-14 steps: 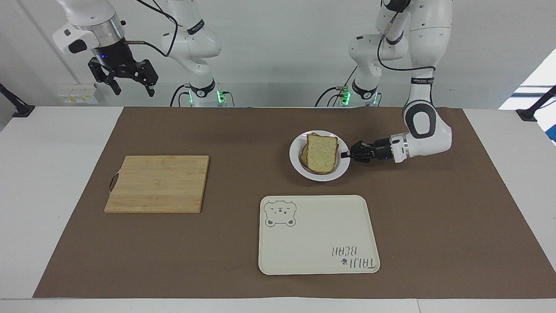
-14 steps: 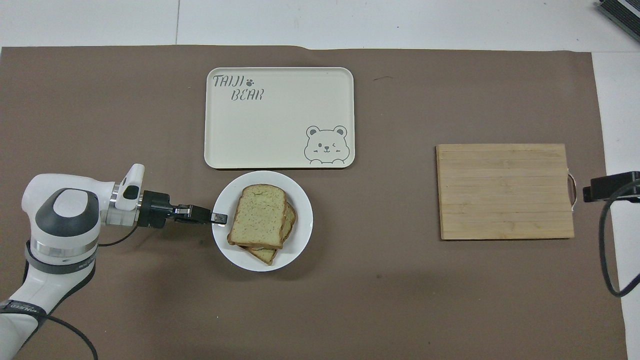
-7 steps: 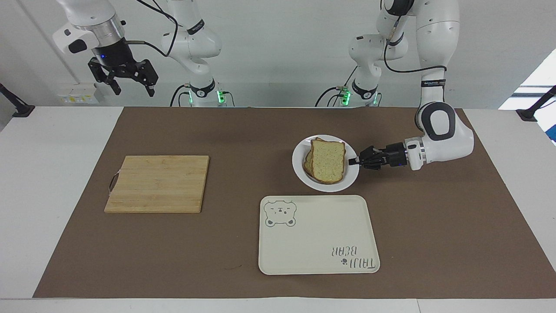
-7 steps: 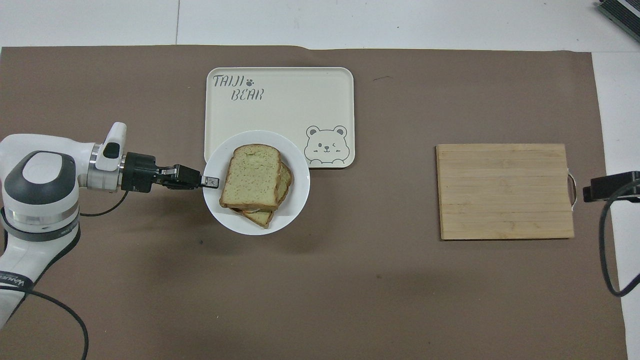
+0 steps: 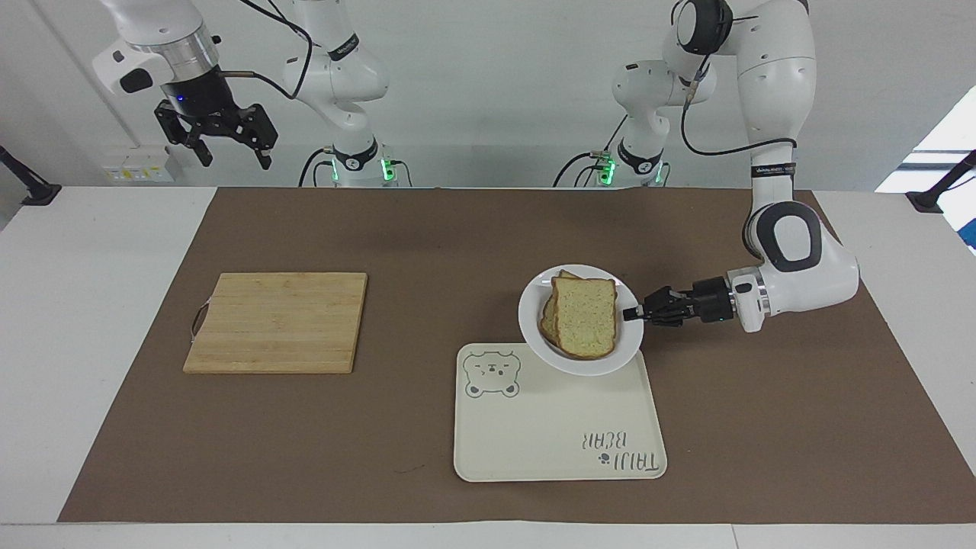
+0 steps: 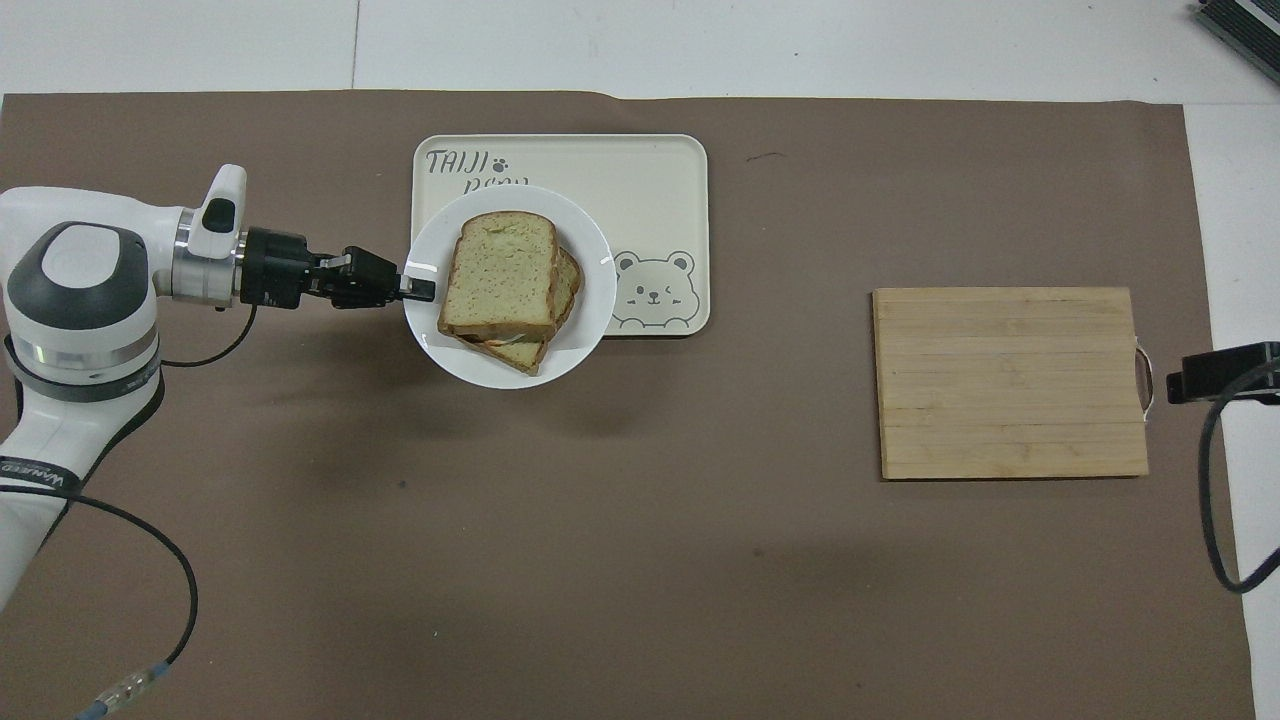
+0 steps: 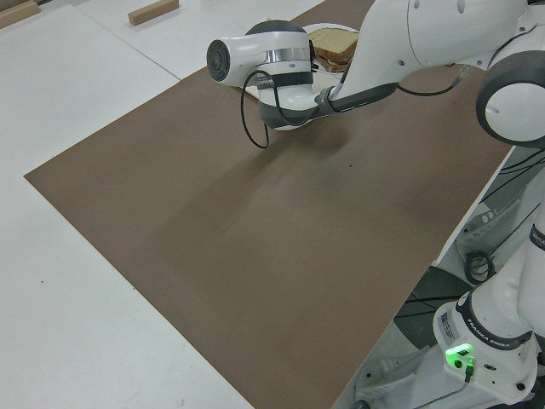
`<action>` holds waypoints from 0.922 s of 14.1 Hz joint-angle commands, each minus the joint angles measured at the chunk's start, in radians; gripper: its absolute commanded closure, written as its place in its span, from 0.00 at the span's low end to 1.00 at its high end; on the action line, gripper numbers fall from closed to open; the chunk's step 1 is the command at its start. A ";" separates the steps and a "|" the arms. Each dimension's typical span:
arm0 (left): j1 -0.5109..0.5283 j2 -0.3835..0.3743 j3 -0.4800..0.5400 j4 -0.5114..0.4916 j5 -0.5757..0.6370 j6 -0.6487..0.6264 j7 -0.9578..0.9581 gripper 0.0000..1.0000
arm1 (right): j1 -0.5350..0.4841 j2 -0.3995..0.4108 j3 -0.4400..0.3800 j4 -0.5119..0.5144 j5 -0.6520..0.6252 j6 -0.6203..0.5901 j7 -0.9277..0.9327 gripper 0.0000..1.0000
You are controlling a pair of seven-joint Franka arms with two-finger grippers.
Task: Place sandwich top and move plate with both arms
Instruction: 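Slide the plate with the left gripper onto the bear tray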
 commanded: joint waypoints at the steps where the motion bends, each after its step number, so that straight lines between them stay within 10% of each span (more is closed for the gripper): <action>1: 0.012 0.119 -0.012 0.158 0.009 -0.050 -0.031 1.00 | -0.011 0.008 0.009 0.017 0.002 -0.011 0.008 0.00; 13: -0.004 0.361 -0.027 0.412 0.012 0.003 -0.047 1.00 | -0.011 0.009 0.009 0.017 0.002 -0.011 0.008 0.00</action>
